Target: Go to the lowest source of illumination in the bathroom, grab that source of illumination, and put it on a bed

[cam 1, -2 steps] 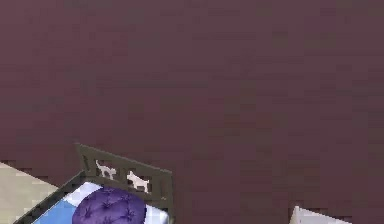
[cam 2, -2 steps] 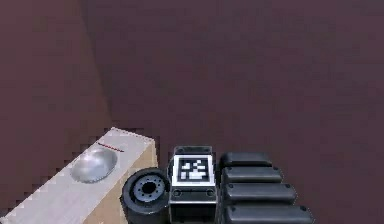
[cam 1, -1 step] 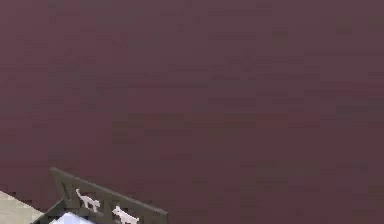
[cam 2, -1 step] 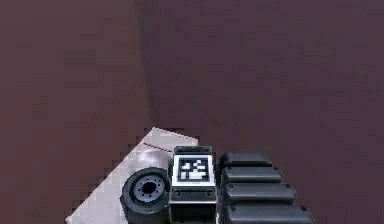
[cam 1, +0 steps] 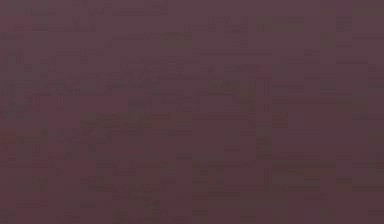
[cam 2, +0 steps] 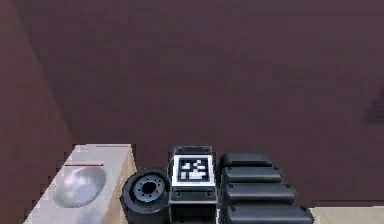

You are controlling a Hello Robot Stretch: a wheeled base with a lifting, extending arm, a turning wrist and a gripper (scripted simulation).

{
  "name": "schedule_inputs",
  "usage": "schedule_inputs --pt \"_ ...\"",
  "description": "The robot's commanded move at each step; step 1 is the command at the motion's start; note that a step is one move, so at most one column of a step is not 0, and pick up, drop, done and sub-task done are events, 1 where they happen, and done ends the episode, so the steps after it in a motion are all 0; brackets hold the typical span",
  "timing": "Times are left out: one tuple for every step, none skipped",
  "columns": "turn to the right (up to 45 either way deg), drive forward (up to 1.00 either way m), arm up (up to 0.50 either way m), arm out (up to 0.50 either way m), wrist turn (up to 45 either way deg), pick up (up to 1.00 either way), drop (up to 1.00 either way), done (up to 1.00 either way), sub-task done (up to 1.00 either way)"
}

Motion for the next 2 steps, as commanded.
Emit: schedule_inputs --pt "-33.0 0.0 0.0 0.0 0.0 0.0 0.0 0.0 0.0" --pt "45.0 0.0 0.0 0.0 0.0 0.0 0.0 0.0 0.0"
